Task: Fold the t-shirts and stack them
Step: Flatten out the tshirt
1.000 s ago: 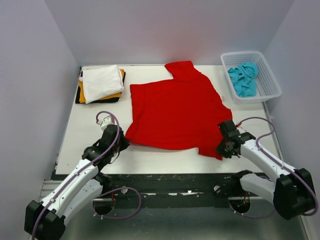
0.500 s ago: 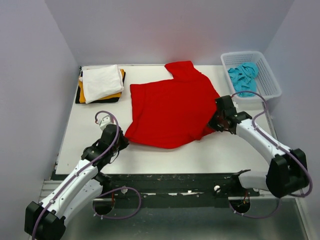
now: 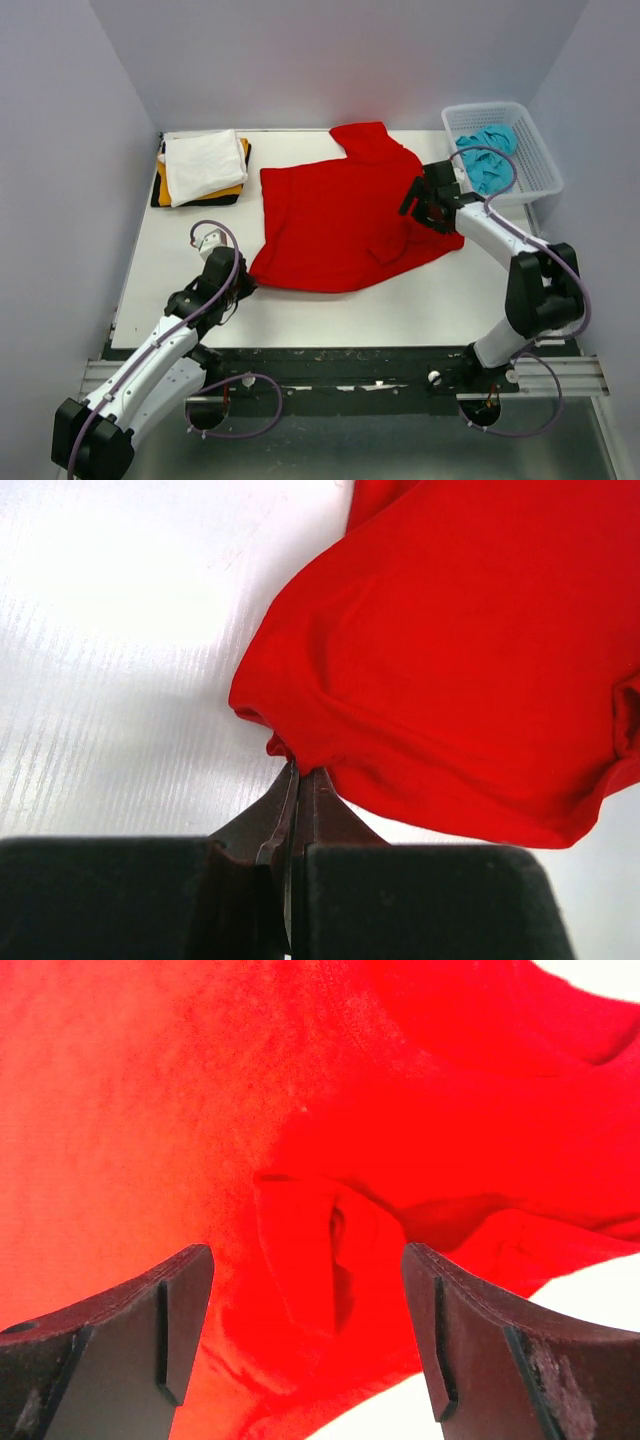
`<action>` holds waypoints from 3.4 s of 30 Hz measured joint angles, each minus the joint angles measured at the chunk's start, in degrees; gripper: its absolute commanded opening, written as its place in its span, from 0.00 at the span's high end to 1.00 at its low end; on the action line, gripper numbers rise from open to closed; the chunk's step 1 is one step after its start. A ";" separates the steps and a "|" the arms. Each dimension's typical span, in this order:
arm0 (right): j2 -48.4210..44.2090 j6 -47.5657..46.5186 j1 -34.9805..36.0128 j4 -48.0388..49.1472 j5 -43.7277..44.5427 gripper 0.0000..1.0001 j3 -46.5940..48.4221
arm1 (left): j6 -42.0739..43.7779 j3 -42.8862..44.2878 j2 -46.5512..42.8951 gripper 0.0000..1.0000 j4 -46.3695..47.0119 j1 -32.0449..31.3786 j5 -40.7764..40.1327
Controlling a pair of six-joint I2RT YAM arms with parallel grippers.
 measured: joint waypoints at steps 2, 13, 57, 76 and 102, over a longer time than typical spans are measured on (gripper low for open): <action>-5.09 -2.64 0.00 1.99 0.20 0.18 -3.50 | 0.00 0.00 0.00 1.00 0.02 0.04 -0.02; -13.77 -6.32 0.02 10.93 -12.41 0.23 -18.21 | 0.09 0.00 0.87 1.00 0.39 0.48 0.28; -15.04 2.73 0.02 22.71 -15.06 0.99 -20.44 | 0.17 0.57 -3.96 1.00 -0.92 0.85 1.29; -49.79 -4.44 0.02 13.27 -7.17 0.99 17.25 | 8.04 47.60 -15.69 1.00 -4.33 0.85 8.28; -29.99 -19.30 0.02 13.88 6.36 0.99 35.28 | 16.33 67.65 6.16 1.00 -7.65 1.11 3.72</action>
